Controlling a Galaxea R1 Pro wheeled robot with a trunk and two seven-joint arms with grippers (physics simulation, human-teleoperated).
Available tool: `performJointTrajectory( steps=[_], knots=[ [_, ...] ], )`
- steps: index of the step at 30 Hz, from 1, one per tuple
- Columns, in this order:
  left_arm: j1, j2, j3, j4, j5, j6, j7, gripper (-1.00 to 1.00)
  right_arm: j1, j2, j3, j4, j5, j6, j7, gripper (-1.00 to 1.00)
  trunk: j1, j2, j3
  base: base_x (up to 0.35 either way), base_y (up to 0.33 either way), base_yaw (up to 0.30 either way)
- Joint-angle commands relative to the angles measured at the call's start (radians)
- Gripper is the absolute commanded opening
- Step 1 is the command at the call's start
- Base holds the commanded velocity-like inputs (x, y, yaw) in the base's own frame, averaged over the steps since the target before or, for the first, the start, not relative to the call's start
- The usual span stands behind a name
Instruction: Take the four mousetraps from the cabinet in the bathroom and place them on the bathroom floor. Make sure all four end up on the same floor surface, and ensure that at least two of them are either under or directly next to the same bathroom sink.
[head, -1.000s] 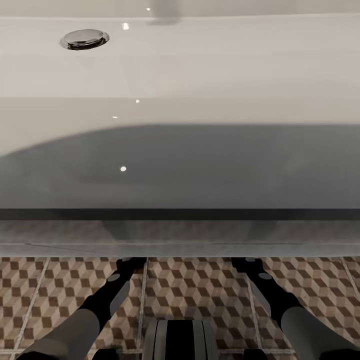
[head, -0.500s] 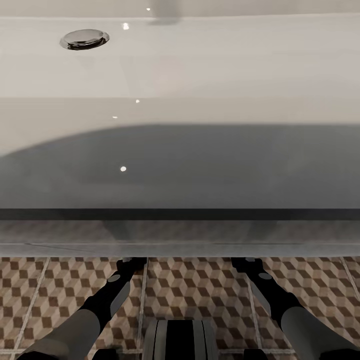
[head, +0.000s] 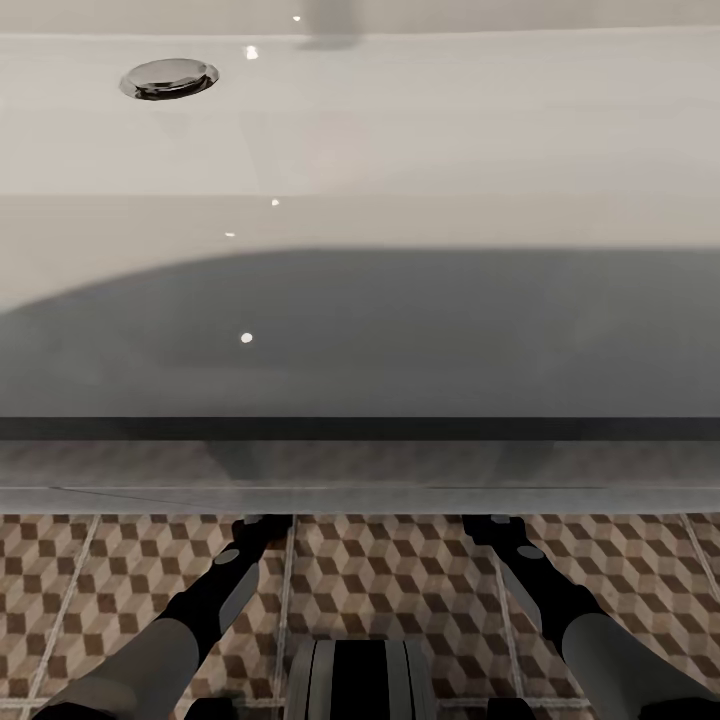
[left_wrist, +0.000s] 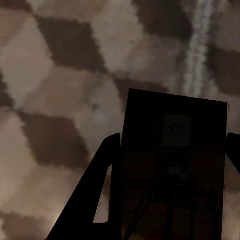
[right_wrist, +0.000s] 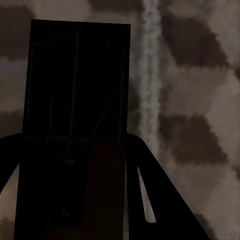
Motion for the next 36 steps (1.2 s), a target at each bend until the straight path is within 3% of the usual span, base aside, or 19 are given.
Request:
performJointTrajectory(
  steps=[1, 36],
  knots=[
    [0.000, 0.002, -0.009, 0.000, 0.007, -0.005, 0.011, -1.00, -0.001, -0.001, 0.008, 0.001, -0.014, -0.004, -0.003, -1.00, 0.000, 0.000, 0.000, 0.000, 0.000, 0.000],
    [0.000, 0.002, -0.009, -0.006, 0.005, -0.060, 0.014, -1.00, 0.000, -0.001, 0.008, 0.001, -0.017, -0.004, -0.003, -1.00, 0.000, 0.000, 0.000, 0.000, 0.000, 0.000]
  ],
)
